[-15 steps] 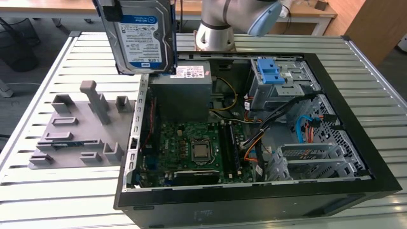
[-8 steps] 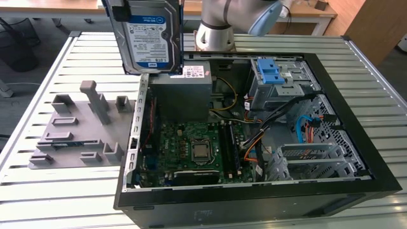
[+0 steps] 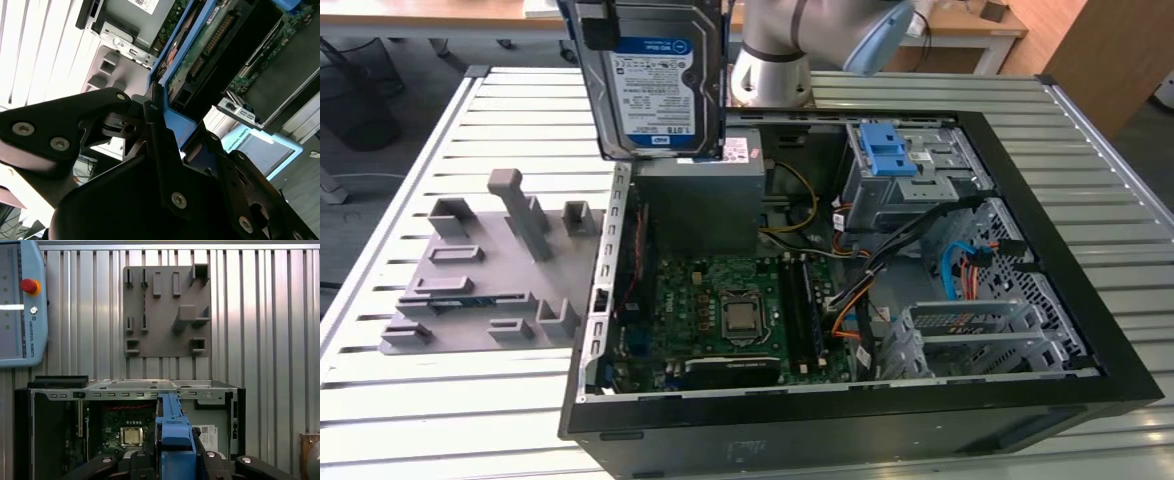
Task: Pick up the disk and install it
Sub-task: 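Pick up the disk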
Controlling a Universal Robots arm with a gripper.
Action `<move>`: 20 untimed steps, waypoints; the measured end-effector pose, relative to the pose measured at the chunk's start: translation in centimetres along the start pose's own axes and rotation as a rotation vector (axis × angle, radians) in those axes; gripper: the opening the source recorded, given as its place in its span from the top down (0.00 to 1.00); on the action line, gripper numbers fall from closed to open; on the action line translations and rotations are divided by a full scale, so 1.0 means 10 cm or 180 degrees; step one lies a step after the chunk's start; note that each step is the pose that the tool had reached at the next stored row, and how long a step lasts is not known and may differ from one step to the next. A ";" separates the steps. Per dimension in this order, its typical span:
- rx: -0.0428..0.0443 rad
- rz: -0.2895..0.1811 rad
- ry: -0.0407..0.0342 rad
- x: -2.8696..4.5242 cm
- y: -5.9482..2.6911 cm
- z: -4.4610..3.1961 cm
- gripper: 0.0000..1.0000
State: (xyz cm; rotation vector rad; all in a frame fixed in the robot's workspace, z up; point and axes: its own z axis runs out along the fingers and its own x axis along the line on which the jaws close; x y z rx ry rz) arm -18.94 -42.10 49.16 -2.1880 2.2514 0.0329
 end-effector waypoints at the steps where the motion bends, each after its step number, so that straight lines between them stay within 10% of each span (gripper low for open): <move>1: 0.0002 0.0000 0.0000 0.013 -0.008 0.001 0.64; 20: 0.0035 -0.0001 -0.0001 0.203 -0.256 0.034 0.64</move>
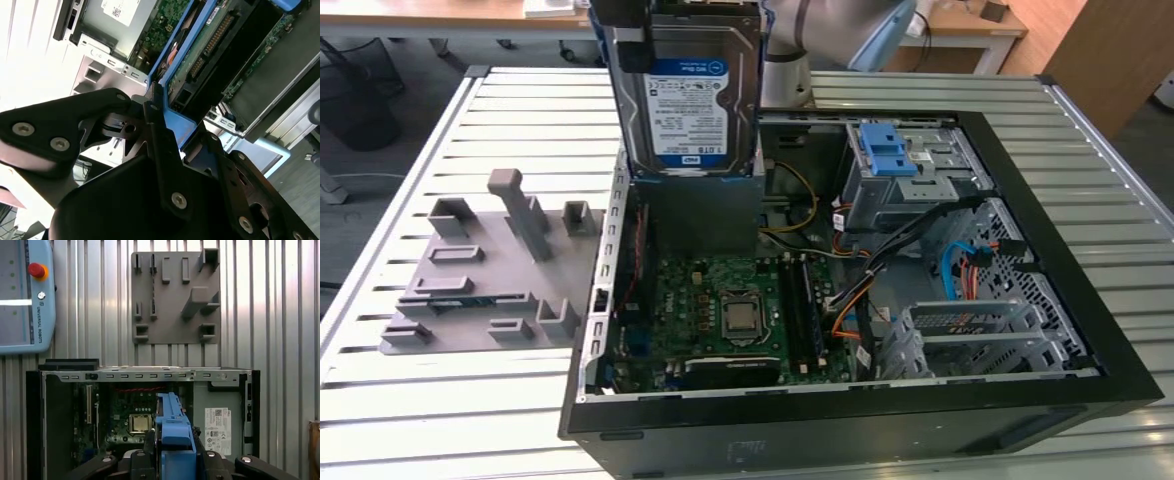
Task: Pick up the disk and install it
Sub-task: 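Pick up the disk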
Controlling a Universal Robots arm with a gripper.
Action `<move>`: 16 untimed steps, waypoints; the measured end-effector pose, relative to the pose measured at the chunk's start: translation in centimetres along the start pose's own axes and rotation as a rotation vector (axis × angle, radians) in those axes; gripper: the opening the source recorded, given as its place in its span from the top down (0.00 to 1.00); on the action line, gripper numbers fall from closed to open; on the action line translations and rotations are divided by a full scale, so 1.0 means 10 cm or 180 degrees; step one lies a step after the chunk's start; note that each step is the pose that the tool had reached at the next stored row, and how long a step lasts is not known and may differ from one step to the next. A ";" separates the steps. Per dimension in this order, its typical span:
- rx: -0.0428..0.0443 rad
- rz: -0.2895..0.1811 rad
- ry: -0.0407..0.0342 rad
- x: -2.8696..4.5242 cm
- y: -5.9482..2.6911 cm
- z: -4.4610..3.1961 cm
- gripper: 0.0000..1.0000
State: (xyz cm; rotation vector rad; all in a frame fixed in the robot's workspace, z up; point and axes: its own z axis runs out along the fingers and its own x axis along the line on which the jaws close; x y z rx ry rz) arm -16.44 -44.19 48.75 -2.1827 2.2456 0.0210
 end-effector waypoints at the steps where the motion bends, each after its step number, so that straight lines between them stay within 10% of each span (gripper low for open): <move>1: 0.0000 0.0000 0.0000 0.002 -0.024 0.001 0.64; 16: 0.0001 0.0000 0.0000 -0.002 -0.436 0.017 0.64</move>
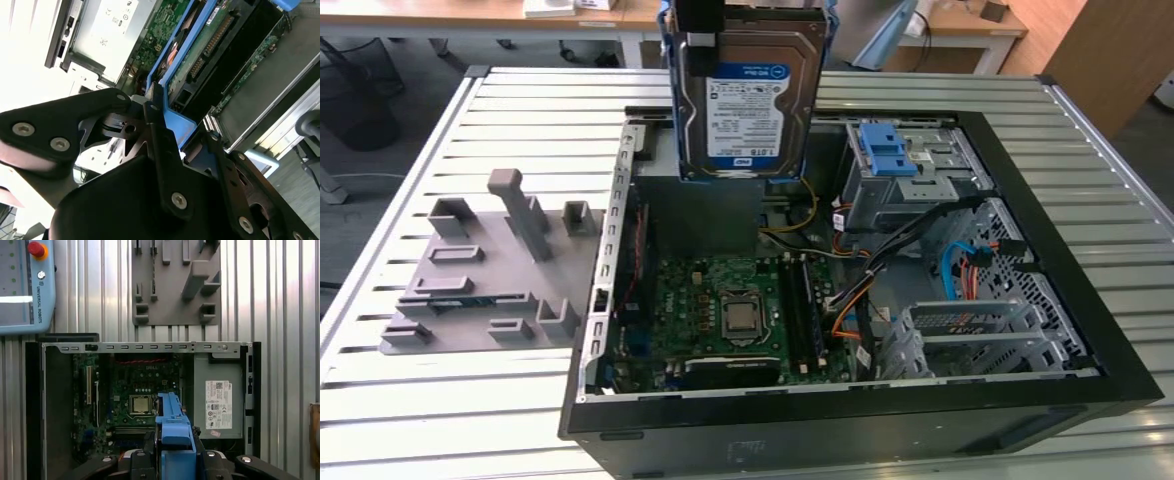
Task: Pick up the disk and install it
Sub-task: 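Pick up the disk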
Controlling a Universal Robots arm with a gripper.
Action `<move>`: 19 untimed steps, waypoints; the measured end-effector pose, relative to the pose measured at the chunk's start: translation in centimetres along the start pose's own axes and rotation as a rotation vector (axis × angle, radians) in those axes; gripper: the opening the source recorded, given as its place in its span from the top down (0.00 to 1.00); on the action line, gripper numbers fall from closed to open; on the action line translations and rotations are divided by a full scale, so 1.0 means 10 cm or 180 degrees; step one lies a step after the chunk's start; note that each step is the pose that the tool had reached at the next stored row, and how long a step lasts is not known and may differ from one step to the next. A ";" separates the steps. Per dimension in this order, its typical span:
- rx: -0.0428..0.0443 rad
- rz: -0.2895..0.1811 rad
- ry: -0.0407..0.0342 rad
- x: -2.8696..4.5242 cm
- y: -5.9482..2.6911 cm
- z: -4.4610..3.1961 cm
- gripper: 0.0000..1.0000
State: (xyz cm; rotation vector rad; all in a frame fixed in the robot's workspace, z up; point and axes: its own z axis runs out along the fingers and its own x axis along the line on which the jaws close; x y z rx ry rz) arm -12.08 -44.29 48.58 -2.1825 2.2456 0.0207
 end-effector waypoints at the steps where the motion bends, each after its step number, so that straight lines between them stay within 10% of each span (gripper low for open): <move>1: 0.0000 0.0000 0.0000 -0.001 -0.023 0.001 0.64; 13: 0.0010 0.0000 0.0000 0.120 -0.149 0.028 0.64; 19: 0.0010 0.0000 0.0000 0.123 -0.367 0.033 0.64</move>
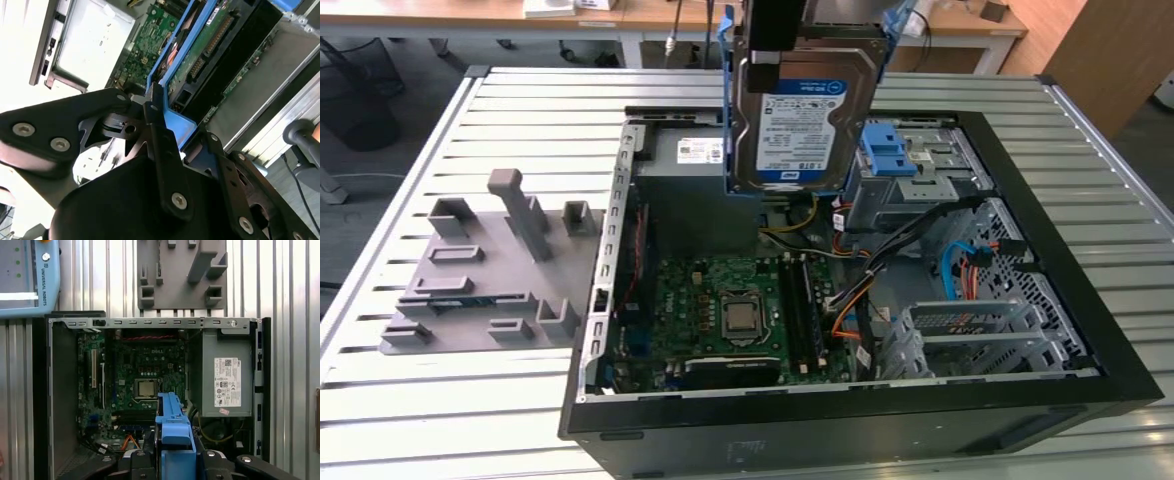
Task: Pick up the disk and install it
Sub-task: 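Pick up the disk, then insert the disk into the insertion slot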
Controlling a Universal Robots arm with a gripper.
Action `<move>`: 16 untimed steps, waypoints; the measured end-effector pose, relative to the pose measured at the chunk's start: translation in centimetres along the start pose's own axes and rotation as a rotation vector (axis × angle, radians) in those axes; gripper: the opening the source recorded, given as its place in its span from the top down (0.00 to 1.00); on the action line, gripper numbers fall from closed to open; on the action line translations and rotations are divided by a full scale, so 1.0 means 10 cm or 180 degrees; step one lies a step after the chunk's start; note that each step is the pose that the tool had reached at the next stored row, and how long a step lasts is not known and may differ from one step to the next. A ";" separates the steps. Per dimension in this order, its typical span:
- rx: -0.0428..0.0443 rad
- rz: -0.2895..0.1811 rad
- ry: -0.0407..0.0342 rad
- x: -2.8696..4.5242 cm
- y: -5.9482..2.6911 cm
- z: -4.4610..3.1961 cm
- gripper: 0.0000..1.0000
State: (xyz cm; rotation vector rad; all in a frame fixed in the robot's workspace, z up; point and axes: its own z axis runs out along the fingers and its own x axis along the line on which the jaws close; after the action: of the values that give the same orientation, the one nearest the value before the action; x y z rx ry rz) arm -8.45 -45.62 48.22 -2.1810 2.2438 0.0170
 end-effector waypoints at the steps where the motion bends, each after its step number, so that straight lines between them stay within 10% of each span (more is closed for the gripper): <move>1: 0.0000 0.0000 0.0000 -0.001 -0.033 0.001 0.64; 16: 0.0000 0.0000 0.0003 0.000 -0.044 0.001 0.64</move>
State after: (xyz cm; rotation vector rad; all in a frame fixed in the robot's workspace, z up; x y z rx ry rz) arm -8.01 -45.63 48.21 -2.1815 2.2443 0.0160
